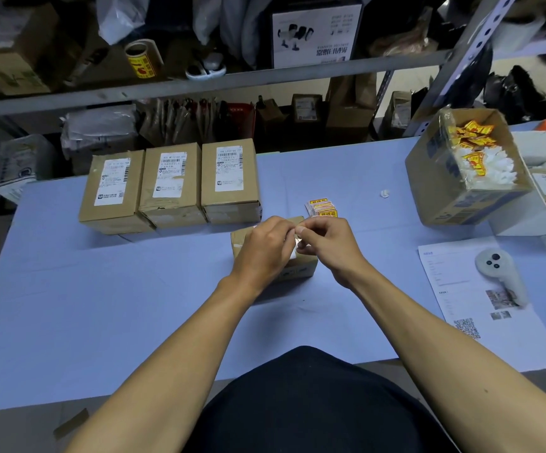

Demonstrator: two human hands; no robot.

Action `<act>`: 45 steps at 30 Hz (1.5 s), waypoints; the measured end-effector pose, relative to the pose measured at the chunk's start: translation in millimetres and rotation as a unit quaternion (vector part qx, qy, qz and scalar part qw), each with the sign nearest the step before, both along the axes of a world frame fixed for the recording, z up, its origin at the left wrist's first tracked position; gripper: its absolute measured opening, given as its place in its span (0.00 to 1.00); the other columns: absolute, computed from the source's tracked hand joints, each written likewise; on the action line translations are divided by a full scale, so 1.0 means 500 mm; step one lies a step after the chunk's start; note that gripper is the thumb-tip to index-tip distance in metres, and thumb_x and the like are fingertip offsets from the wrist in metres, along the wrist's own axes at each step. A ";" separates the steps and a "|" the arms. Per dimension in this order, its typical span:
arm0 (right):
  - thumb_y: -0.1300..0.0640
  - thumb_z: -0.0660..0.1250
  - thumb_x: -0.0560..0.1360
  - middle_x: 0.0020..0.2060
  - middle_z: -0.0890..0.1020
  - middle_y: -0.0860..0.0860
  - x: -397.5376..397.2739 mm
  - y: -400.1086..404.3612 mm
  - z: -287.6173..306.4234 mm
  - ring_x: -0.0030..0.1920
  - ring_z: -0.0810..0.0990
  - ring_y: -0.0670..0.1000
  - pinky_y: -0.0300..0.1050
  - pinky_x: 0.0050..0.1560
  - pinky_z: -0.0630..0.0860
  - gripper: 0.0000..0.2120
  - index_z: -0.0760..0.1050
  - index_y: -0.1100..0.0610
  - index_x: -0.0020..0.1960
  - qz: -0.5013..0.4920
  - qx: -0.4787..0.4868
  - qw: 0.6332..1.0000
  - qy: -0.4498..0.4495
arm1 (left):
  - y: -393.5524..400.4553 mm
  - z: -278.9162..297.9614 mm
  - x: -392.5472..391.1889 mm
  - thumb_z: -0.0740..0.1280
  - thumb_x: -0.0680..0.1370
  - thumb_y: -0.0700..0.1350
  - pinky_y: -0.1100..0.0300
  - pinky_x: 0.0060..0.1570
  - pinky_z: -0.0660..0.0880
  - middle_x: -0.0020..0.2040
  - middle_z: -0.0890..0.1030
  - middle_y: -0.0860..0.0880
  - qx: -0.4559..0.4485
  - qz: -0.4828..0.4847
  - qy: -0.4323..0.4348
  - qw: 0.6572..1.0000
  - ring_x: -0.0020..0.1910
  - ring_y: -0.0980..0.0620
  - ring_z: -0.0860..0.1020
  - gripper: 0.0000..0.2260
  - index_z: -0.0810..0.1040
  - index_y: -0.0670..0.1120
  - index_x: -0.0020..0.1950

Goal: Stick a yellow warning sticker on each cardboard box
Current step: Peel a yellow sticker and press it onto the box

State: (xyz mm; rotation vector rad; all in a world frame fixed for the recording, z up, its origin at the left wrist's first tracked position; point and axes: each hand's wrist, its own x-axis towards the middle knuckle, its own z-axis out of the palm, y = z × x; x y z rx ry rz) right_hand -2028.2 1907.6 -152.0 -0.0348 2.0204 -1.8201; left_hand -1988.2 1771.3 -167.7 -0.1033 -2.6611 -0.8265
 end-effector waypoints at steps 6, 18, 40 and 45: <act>0.67 0.65 0.76 0.32 0.81 0.50 0.003 -0.011 0.001 0.35 0.78 0.50 0.51 0.46 0.82 0.10 0.82 0.59 0.39 -0.015 0.001 1.000 -0.003 | 0.001 0.002 0.000 0.64 0.78 0.41 0.60 0.37 0.71 0.40 0.81 0.45 0.036 0.026 -0.035 0.998 0.37 0.47 0.78 0.08 0.81 0.41 0.44; 0.64 0.65 0.78 0.39 0.80 0.57 -0.005 -0.009 0.007 0.35 0.78 0.46 0.45 0.43 0.82 0.09 0.80 0.59 0.40 0.022 0.010 1.000 -0.005 | -0.016 0.015 -0.002 0.67 0.78 0.40 0.53 0.46 0.76 0.44 0.83 0.48 0.156 0.026 -0.089 0.983 0.43 0.52 0.79 0.06 0.84 0.44 0.48; 0.55 0.64 0.77 0.38 0.79 0.51 -0.004 -0.018 -0.013 0.42 0.78 0.52 0.58 0.43 0.79 0.07 0.77 0.53 0.41 0.047 0.167 0.964 0.202 | -0.024 0.022 -0.003 0.67 0.78 0.40 0.55 0.46 0.76 0.43 0.83 0.50 0.176 0.035 -0.107 0.978 0.43 0.52 0.80 0.06 0.84 0.44 0.48; 0.54 0.64 0.76 0.39 0.80 0.51 -0.004 -0.017 -0.015 0.42 0.79 0.52 0.58 0.44 0.80 0.08 0.79 0.56 0.44 0.043 0.160 0.967 0.195 | -0.031 0.017 -0.004 0.66 0.79 0.40 0.58 0.44 0.75 0.44 0.82 0.48 0.098 -0.004 -0.054 0.994 0.43 0.51 0.79 0.06 0.83 0.43 0.51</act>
